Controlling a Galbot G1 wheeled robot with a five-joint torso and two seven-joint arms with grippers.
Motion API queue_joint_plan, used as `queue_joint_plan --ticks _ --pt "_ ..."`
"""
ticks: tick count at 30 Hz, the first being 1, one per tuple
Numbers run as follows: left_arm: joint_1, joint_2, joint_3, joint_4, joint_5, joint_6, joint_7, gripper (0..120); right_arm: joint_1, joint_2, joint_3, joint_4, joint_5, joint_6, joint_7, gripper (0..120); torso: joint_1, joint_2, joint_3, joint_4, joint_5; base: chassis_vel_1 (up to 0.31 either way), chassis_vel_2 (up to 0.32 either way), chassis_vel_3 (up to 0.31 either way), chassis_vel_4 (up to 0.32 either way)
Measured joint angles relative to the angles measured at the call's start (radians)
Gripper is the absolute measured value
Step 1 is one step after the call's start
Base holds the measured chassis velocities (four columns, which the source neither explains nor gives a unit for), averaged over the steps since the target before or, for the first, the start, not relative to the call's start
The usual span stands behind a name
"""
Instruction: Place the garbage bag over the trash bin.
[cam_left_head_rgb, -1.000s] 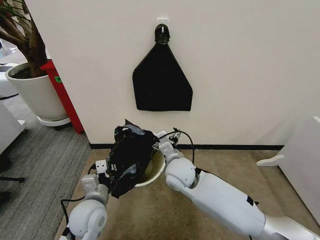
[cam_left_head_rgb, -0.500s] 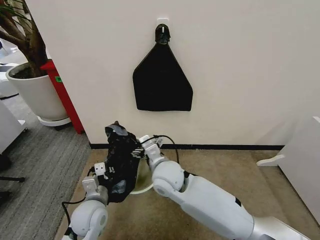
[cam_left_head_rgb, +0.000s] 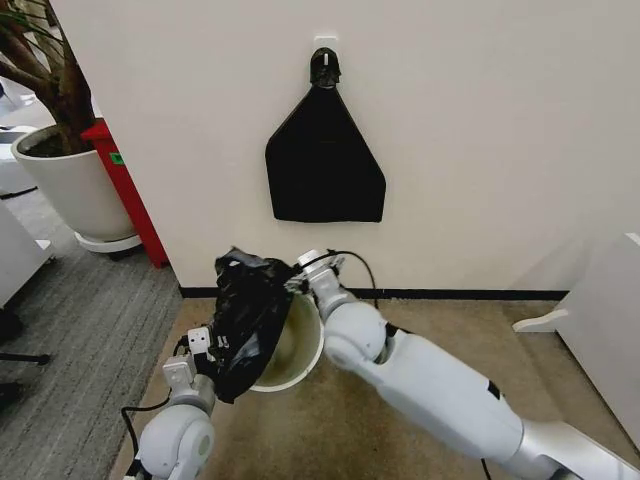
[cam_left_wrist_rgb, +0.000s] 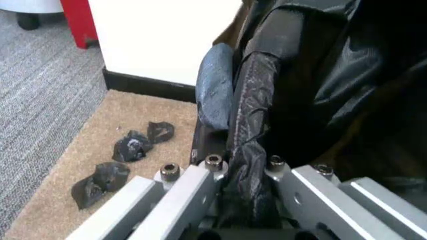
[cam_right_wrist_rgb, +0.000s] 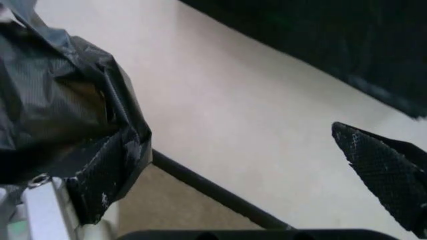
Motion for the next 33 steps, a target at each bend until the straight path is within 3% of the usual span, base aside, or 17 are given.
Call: queue_joint_plan --ticks 12,25,33 --pt "-0.011 -0.011 -0.039 -0.039 -0.039 -0.036 0.004 1 -0.078 -0.086 0.074 0.011 -0.020 0.004 -0.060 100 0.000 0.000 0.000 0.0000 0.0001 0.000 0.000 0.000 0.000" --pt "-0.052 -0.066 -0.047 -0.079 -0.273 -0.050 -0.069 1 -0.233 -0.101 0.132 0.069 -0.111 0.031 -0.116 100 0.000 0.000 0.000 0.0001 0.0000 0.000 0.000 0.000 0.000" --pt "-0.060 -0.076 -0.058 -0.072 -0.349 -0.048 -0.114 1 -0.308 -0.102 0.153 0.081 -0.160 0.054 -0.141 100 0.000 0.000 0.000 0.0000 -0.0001 0.000 0.000 0.000 0.000"
